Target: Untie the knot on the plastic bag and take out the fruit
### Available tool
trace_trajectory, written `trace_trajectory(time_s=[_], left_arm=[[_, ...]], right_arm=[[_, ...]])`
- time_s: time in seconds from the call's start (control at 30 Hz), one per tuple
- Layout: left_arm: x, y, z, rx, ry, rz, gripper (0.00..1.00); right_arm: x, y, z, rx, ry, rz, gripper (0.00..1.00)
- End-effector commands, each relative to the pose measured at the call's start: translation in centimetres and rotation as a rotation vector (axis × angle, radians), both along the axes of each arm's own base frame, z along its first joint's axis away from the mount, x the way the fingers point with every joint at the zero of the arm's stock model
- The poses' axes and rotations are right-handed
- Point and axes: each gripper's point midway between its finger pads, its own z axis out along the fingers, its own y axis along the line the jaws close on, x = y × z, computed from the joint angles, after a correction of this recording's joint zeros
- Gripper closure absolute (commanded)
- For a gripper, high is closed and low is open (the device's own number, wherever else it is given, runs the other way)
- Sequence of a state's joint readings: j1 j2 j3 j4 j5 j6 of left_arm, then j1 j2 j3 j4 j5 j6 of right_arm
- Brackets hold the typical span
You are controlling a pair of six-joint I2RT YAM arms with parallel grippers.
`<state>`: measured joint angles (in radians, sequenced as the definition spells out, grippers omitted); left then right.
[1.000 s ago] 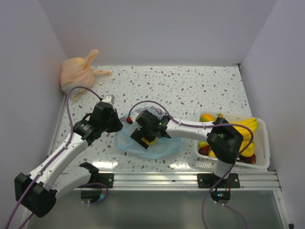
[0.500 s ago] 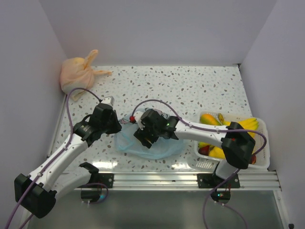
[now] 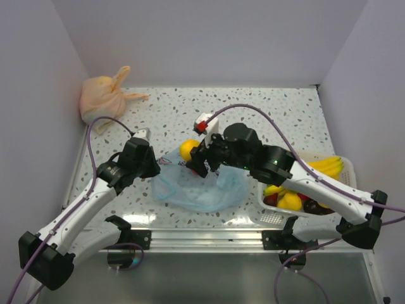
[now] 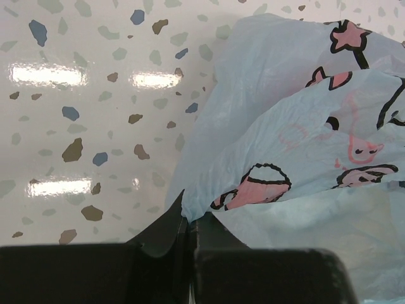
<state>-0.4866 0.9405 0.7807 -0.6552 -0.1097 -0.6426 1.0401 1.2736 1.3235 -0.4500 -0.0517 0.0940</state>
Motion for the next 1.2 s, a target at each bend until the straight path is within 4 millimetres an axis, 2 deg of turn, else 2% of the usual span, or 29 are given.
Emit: trace_trajectory(time_s=[0.0, 0.07, 0.1, 0.13, 0.2, 0.23, 0.3, 0.33, 0.4, 0.43, 0.47, 0.53, 0.63, 0.67, 0.73, 0.87, 1.0, 1.1, 1.17], left_arm=[[0.1, 0.5, 0.6, 0.010, -0.030, 0.007, 1.00], [0.2, 0.4, 0.7, 0.010, -0.035, 0.005, 1.00], [0.2, 0.4, 0.8, 0.010, -0.035, 0.005, 1.00], [0.2, 0.4, 0.7, 0.011, -0.033, 0.003, 1.00], [0.3, 0.4, 0.9, 0.009, -0.037, 0.003, 1.00], [0.2, 0.4, 0.9, 0.009, -0.037, 0.001, 1.00], [0.2, 0.4, 1.0, 0.008, -0.039, 0.001, 1.00], [0.2, 0.4, 1.0, 0.007, -0.040, 0.001, 1.00], [0.2, 0.3, 1.0, 0.007, -0.039, -0.003, 1.00], [0.2, 0.3, 1.0, 0.007, -0.038, -0.005, 1.00], [0.2, 0.3, 1.1, 0.008, -0.041, -0.009, 1.00], [0.1, 0.3, 1.2, 0.012, -0.038, -0.014, 1.00], [0.2, 0.3, 1.3, 0.016, -0.042, -0.019, 1.00], [0.2, 0.3, 1.3, 0.017, -0.042, -0.020, 1.00], [0.2, 0.3, 1.3, 0.013, -0.044, -0.021, 1.00], [0.3, -0.1, 1.5, 0.000, -0.044, -0.030, 1.00], [0.5, -0.2, 1.6, -0.002, -0.047, -0.031, 1.00], [0.7, -0.3, 1.8, -0.004, -0.055, -0.028, 1.00], [0.8, -0.4, 1.8, -0.007, -0.055, -0.031, 1.00]], right_arm=[[3.3, -5.7, 4.9, 0.041, -0.103, -0.326, 0.84], [5.2, -9.3, 4.4, -0.010, -0.106, -0.497, 0.84], [5.9, -12.0, 3.1, -0.082, -0.095, -0.594, 0.84], [7.1, -14.8, 2.8, -0.074, -0.060, -0.697, 0.84], [7.5, -18.7, 0.5, -0.136, -0.008, -0.822, 0.83], [7.9, -21.5, 0.4, -0.116, 0.014, -0.926, 0.84], [7.4, -24.9, -2.3, -0.181, 0.071, -1.045, 0.84], [7.5, -27.4, -2.8, -0.186, 0.088, -1.133, 0.84], [6.6, -30.4, -5.4, -0.244, 0.142, -1.240, 0.83], [6.4, -33.0, -5.9, -0.248, 0.162, -1.338, 0.83], [5.9, -34.3, -7.3, -0.277, 0.199, -1.378, 0.83], [5.5, -36.6, -8.0, -0.264, 0.244, -1.457, 0.82], [4.9, -36.0, -9.1, -0.257, 0.313, -1.399, 0.81], [4.7, -34.7, -9.7, -0.239, 0.363, -1.331, 0.79], [4.2, -33.4, -10.4, -0.242, 0.414, -1.252, 0.78], [1.7, -31.6, -11.9, -0.283, 0.553, -1.120, 0.74], [-1.5, -30.4, -13.5, -0.348, 0.714, -1.019, 0.64], [-2.7, -30.2, -14.9, -0.382, 0.774, -0.993, 0.51], [-3.1, -30.0, -15.5, -0.388, 0.803, -0.985, 0.30]])
